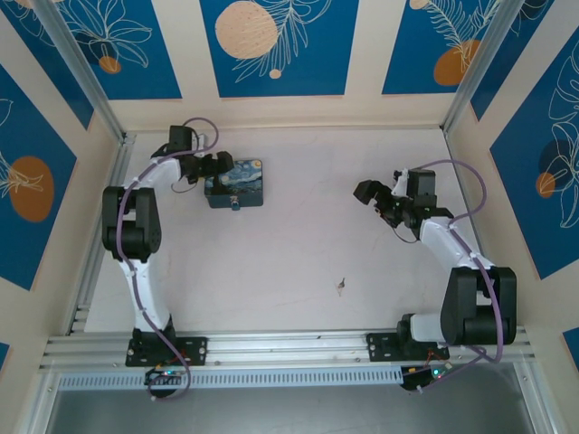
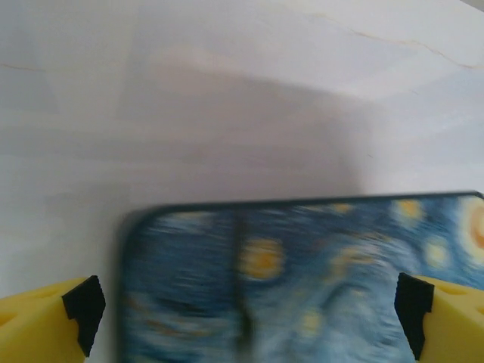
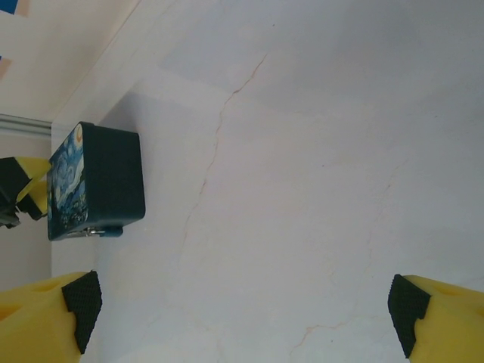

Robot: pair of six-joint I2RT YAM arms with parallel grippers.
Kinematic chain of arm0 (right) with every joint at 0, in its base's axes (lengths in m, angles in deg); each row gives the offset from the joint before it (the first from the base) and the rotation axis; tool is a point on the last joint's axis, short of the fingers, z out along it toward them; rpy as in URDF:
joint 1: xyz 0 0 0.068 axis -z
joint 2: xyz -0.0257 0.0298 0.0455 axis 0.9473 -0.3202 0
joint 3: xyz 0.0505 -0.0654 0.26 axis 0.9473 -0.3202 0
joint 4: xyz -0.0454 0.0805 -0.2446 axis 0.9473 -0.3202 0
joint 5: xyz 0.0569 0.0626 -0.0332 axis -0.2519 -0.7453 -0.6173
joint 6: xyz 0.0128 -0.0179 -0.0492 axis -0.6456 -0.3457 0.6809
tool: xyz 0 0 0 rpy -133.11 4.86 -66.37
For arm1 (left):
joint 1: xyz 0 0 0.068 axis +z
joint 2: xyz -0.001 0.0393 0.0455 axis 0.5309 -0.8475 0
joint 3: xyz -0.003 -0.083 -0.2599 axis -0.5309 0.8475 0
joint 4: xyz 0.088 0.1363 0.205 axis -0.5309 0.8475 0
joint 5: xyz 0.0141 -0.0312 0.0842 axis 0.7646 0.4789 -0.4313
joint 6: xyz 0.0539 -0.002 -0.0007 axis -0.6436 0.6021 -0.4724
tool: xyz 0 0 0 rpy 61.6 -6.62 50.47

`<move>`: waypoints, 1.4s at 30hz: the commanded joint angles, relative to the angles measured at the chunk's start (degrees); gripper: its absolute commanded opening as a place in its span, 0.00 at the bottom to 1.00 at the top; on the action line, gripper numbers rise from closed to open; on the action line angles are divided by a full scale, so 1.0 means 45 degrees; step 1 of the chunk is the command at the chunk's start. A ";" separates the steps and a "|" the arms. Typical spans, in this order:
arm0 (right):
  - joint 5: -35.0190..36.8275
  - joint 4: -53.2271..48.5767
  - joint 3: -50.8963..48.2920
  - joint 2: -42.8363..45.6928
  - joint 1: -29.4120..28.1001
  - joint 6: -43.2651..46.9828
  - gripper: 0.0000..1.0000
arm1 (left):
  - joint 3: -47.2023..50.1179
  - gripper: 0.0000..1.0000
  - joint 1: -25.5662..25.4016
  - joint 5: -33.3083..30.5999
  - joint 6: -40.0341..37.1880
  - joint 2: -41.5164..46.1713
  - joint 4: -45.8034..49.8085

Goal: Unlock the padlock with the key

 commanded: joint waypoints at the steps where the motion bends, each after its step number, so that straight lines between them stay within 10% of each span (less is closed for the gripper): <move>1: 0.0217 -0.0634 -0.0080 0.0189 -0.0377 -0.0192 0.99 | -0.0117 1.00 -0.0996 0.1541 0.0279 0.0361 -0.0047; 16: 0.0980 -0.1204 0.1590 -0.1460 -0.2233 -0.0207 0.99 | 0.7620 1.00 -0.4837 -0.0319 0.3577 0.5210 -0.4672; 20: 0.1063 -0.1609 0.2996 -0.2871 -0.2588 -0.0270 0.99 | 0.7278 1.00 -0.4699 -0.2020 0.3539 0.5579 -0.3591; 29: 0.0559 -0.2169 0.5623 -0.5860 -0.3421 -0.0943 0.98 | 0.4653 1.00 -0.4445 -0.1051 0.3883 0.3623 -0.2589; 42: 0.0178 -0.1129 0.4144 -0.5034 -0.5108 -0.2101 0.97 | 0.6165 1.00 -0.4668 -0.0164 0.4972 0.3803 -0.4032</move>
